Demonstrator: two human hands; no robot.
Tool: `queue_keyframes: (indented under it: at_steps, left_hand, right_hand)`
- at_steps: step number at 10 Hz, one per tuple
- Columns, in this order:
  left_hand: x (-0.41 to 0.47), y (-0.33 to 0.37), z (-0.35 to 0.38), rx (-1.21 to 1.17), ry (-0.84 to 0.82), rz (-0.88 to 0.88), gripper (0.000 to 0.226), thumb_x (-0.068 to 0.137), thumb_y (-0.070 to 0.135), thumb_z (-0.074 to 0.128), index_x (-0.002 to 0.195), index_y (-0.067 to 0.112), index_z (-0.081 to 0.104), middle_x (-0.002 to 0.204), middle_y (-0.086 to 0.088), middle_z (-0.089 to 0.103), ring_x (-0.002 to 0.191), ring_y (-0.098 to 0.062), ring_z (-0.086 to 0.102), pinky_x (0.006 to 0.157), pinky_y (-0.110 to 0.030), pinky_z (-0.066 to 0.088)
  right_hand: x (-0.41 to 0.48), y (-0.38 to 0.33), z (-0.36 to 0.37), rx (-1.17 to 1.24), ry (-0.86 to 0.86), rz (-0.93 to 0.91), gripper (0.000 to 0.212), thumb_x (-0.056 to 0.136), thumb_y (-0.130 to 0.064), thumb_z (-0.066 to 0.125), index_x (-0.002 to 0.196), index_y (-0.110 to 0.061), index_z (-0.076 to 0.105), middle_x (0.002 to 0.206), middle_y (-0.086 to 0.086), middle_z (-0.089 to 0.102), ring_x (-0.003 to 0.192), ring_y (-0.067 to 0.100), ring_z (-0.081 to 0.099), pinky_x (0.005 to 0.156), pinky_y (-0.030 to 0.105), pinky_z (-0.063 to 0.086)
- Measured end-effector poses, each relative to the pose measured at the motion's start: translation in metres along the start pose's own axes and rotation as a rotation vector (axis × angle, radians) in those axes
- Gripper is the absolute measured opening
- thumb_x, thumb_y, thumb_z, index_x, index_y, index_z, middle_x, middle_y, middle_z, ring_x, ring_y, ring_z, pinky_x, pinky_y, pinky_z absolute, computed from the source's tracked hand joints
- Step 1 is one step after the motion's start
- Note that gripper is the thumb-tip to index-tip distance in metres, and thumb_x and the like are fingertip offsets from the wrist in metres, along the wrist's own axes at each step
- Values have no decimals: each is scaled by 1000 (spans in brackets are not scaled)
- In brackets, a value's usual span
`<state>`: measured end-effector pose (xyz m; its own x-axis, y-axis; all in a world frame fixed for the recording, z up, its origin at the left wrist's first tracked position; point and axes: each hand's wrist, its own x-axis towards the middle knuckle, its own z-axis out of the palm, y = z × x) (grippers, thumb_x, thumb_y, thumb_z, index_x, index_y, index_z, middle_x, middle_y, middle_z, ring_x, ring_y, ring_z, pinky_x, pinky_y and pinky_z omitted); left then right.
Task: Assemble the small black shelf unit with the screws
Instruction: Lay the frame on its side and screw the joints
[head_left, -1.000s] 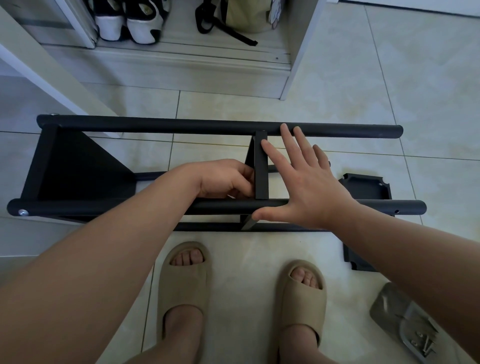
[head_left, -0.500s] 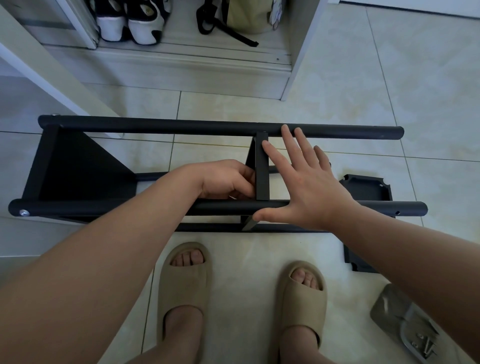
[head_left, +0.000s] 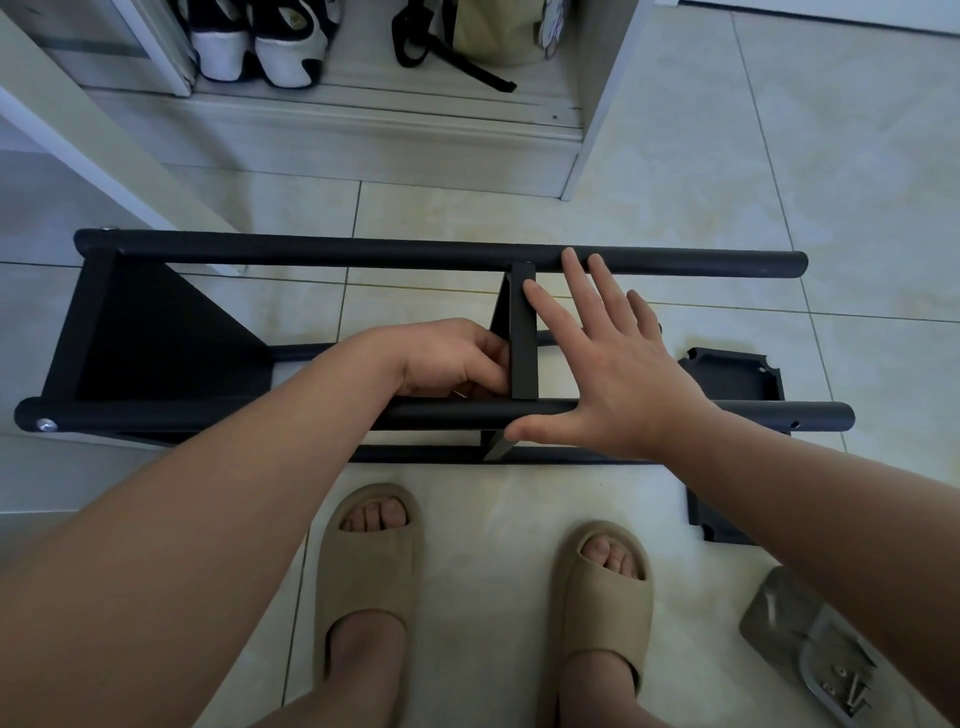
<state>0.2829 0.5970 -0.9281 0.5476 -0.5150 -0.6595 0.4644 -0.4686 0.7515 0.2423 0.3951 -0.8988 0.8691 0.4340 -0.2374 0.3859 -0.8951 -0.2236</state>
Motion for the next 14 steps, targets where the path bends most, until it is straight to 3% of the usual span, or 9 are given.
queue_keyframes:
  at_steps: [1, 4, 6, 7, 8, 10, 12, 13, 14]
  left_hand:
    - [1, 1, 0, -78, -29, 23, 34, 86, -13, 56, 120, -14, 57, 102, -21, 62, 88, -29, 57, 80, -33, 49]
    - [0, 1, -1, 136, 9, -23, 11, 88, 9, 64, 89, 9, 75, 76, -4, 69, 66, -15, 59, 70, -26, 48]
    - [0, 1, -1, -5, -17, -4, 30, 88, -6, 61, 117, -13, 61, 98, -22, 61, 86, -29, 54, 82, -38, 44]
    - [3, 0, -1, -51, -31, 11, 28, 87, -10, 58, 115, -12, 62, 98, -18, 66, 83, -24, 62, 79, -30, 51]
    - [4, -1, 0, -29, -38, 1, 18, 83, 1, 62, 99, -2, 69, 87, -10, 68, 71, -16, 62, 64, -21, 50]
    - [2, -2, -3, 157, 11, -10, 9, 79, 18, 68, 76, 15, 75, 69, -1, 65, 60, -12, 56, 61, -23, 45]
    - [2, -1, -3, 34, -24, -1, 13, 86, -4, 62, 96, -2, 70, 86, -17, 61, 66, -16, 56, 60, -21, 46]
    - [2, -1, -1, 20, -36, -5, 28, 78, 4, 66, 102, -9, 66, 90, -18, 60, 74, -22, 55, 70, -29, 44]
    - [3, -2, -2, 123, -19, 6, 9, 85, 8, 65, 86, 11, 74, 74, -4, 65, 58, -9, 55, 60, -21, 44]
  right_hand:
    - [0, 0, 1, 0, -1, -1, 128, 58, -103, 30, 161, -36, -6, 167, 0, -26, 153, 23, -25, 124, 60, 2]
    - [1, 1, 1, 3, 11, -6, 128, 58, -104, 30, 161, -36, -5, 167, 0, -25, 153, 24, -24, 124, 60, 2]
    - [1, 1, 2, 6, 18, -9, 128, 58, -104, 29, 160, -36, -6, 167, 1, -24, 154, 24, -24, 124, 60, 2]
    - [1, 1, 2, 3, 18, -9, 128, 58, -104, 29, 161, -36, -5, 167, 1, -24, 154, 24, -24, 124, 60, 3]
    - [1, 1, 2, 6, 18, -9, 127, 58, -104, 30, 160, -36, -6, 167, 1, -25, 153, 24, -24, 124, 60, 2]
    - [1, 2, 3, 6, 27, -13, 127, 59, -104, 30, 160, -36, -6, 168, 1, -23, 154, 24, -23, 124, 60, 4]
    - [1, 2, 4, 6, 32, -13, 127, 59, -104, 29, 160, -36, -5, 168, 1, -23, 154, 24, -22, 124, 60, 3]
    - [1, 2, 4, 4, 31, -14, 127, 59, -104, 30, 160, -36, -5, 168, 1, -23, 154, 24, -22, 124, 60, 3]
    - [1, 2, 4, 1, 25, -12, 127, 59, -104, 29, 160, -36, -6, 168, 1, -24, 154, 24, -24, 124, 60, 3]
